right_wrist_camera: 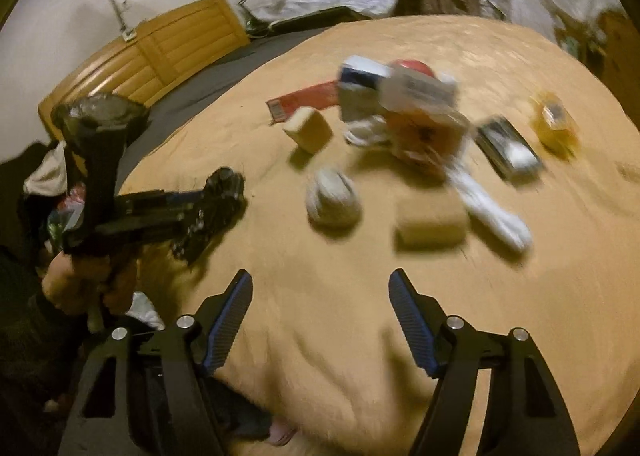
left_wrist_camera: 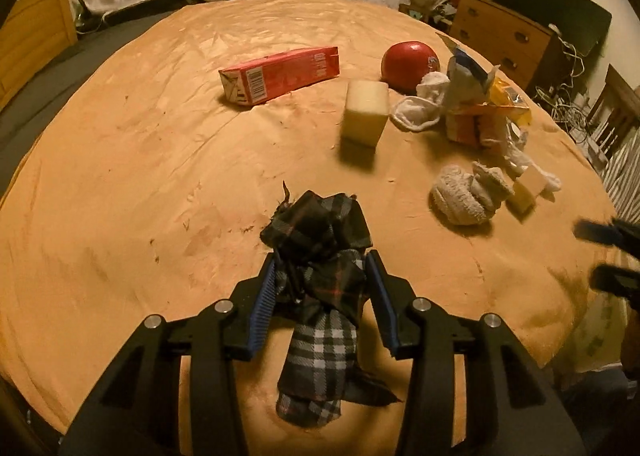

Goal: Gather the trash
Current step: 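Grasp the plaid cloth with the left tool while the right tool grasps the grey knit sock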

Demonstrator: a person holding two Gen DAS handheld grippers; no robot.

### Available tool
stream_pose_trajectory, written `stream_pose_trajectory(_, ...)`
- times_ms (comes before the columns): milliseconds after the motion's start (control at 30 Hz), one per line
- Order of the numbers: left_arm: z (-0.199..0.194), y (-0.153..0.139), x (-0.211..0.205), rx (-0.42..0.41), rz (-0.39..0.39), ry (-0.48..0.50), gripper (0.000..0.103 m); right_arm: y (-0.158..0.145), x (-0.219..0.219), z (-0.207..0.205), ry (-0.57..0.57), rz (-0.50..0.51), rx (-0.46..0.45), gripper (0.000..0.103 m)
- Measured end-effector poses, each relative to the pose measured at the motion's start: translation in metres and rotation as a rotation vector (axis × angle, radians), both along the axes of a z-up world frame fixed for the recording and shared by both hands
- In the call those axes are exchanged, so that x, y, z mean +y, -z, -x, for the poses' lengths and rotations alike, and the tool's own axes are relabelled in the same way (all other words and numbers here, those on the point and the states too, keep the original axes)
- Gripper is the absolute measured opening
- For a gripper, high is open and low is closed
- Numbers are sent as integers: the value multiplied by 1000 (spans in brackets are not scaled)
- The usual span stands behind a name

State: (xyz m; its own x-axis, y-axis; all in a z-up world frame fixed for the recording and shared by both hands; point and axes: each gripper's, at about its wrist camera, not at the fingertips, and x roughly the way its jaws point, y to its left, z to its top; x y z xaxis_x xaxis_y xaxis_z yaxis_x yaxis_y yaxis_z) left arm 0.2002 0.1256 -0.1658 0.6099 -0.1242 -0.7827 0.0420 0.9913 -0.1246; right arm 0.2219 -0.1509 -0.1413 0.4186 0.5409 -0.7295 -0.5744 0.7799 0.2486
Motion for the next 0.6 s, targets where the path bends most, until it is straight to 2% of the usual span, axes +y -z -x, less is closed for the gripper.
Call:
stream_pose_trajectory(200, -2, 13, 1, 16, 2, -2, 47, 4, 59, -43, -36, 117, -62, 68)
stream_pose_trajectory(367, -3, 18, -1, 8, -29, 11, 46, 19, 93, -63, -50, 247, -68, 63)
stream_pose_trajectory(467, -5, 18, 1, 2, -17, 2, 44, 28, 100, -70, -31, 292, -60, 54)
stream_pose_trajectory(500, -6, 18, 1, 1, -17, -1, 42, 30, 99, -73, -20, 296, -61, 48)
stream_pose_trajectory(600, -7, 17, 2, -4, -6, -14, 37, 30, 95, -73, 3, 277, -65, 41)
